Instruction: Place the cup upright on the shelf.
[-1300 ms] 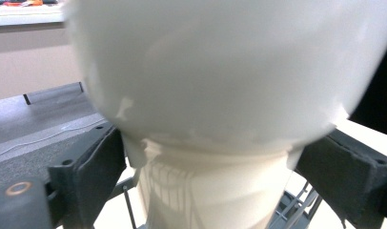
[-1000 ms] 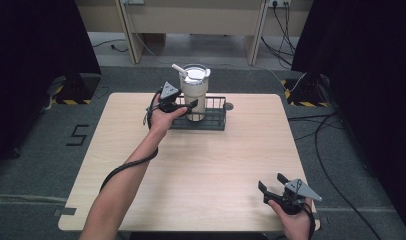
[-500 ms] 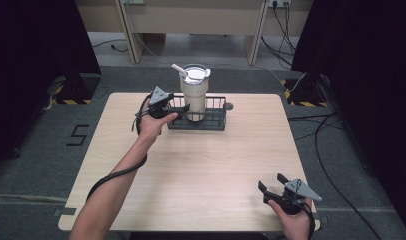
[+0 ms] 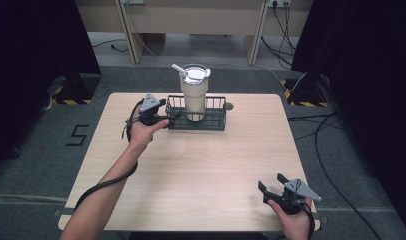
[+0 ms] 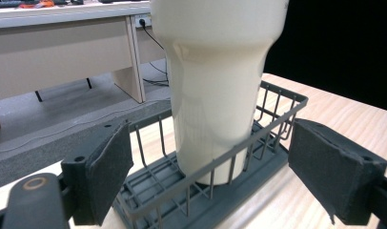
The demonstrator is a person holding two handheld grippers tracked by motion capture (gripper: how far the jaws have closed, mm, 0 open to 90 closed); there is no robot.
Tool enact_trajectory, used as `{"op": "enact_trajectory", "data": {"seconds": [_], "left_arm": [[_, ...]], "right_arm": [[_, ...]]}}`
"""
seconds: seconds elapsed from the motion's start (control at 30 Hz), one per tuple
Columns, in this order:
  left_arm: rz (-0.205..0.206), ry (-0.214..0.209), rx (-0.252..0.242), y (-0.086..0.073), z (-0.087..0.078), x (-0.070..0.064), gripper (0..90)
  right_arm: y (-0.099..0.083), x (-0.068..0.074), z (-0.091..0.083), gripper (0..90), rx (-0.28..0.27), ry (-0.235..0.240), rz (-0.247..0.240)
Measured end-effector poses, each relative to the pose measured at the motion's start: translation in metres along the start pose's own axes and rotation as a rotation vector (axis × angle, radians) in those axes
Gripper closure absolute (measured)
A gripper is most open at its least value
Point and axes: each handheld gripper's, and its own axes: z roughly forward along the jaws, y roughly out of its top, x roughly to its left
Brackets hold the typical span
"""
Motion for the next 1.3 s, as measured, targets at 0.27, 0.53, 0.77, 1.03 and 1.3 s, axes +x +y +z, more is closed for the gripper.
{"op": "enact_trajectory", "data": {"seconds": [0.27,0.53,0.77,1.03,1.3], "left_arm": [[0.004,-0.002,-0.003,-0.01,-0.019,-0.004,14.3],[0.007,0.002,-0.011,-0.017,-0.04,-0.006,14.3],[0.002,0.01,-0.011,-0.028,-0.059,-0.009,14.3],[0.013,0.018,-0.03,-0.039,-0.082,-0.009,14.3],[0.032,0.038,-0.041,-0.05,-0.106,-0.008,14.3]], "right_arm": [[0.0,-0.001,0.0,19.0,-0.002,0.001,0.001],[0.0,0.0,0.0,19.0,0.0,-0.002,-0.001],[0.0,0.0,0.0,19.0,0.0,-0.002,0.0],[0.0,0.0,0.0,19.1,0.003,-0.005,-0.001],[0.0,0.0,0.0,19.1,0.003,-0.007,-0.001]]}}
